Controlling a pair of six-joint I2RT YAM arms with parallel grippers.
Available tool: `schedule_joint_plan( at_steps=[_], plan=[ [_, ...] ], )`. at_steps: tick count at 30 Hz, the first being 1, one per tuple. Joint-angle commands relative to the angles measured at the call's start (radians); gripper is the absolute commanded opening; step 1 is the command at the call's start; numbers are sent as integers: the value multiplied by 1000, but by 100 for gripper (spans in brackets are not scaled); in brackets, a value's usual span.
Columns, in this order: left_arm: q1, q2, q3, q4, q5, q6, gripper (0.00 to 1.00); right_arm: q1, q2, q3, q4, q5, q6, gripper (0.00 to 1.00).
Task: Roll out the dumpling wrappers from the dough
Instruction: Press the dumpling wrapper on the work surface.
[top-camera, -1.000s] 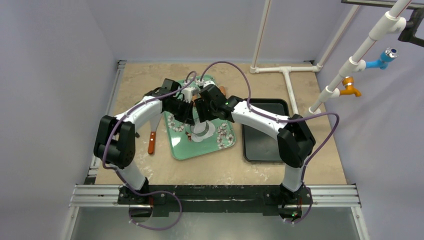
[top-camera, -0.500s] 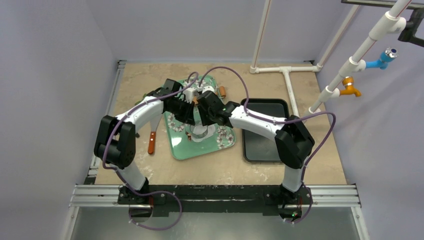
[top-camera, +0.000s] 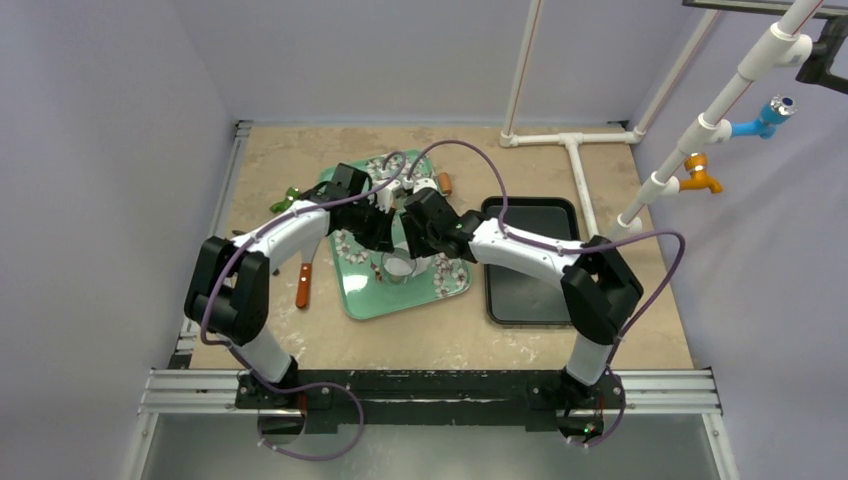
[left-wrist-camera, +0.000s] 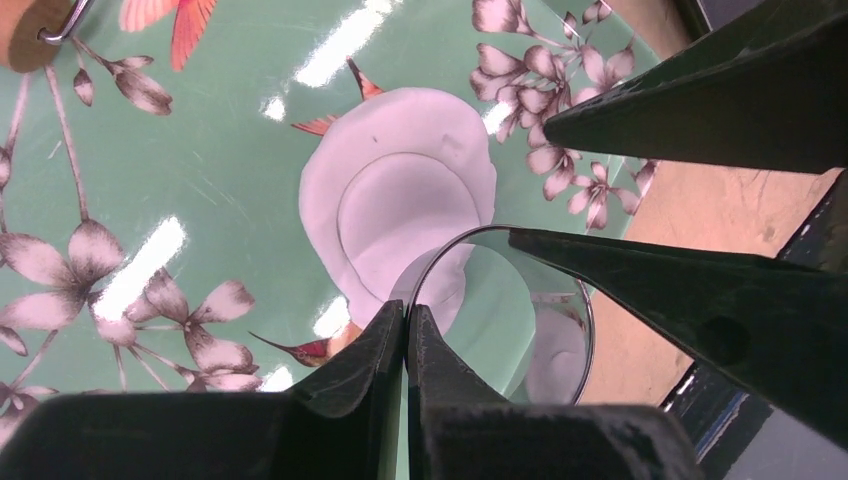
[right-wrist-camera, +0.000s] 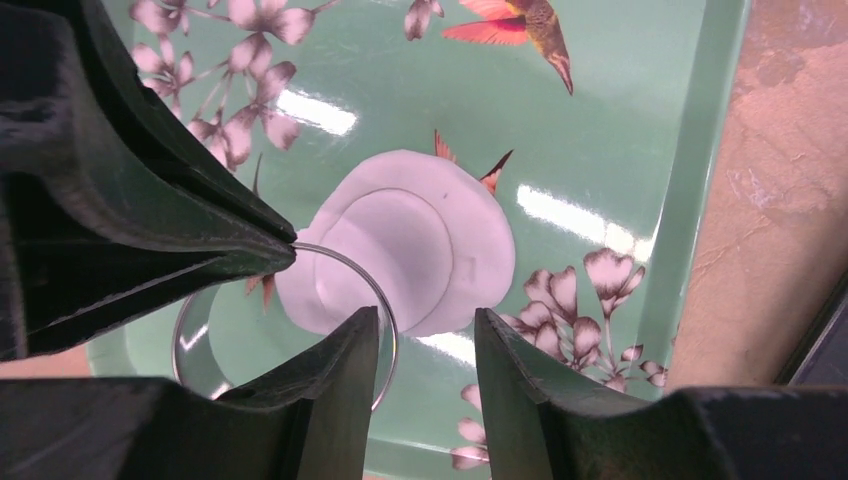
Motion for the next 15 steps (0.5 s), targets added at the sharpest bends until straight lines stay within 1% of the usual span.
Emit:
schedule_joint_plan(
  at_steps=[1, 5, 10, 13, 15],
  plan=[
    [-5, -60, -26, 51, -3, 69, 0, -7, -95, -42, 61, -48, 16, 40],
    [-7, -85, -37, 77, 4, 72, 0, -10, -107, -80, 106, -103, 27, 45],
    [-7, -103, -54, 99, 20, 49, 0, -13, -97, -126, 156, -152, 54, 48],
    [-7, -106, -64, 121, 31, 28, 0, -18, -92, -142, 171, -152, 68, 47],
    [-7, -104, -64, 128, 35, 18, 0, -20, -85, -141, 177, -156, 70, 45]
  ],
)
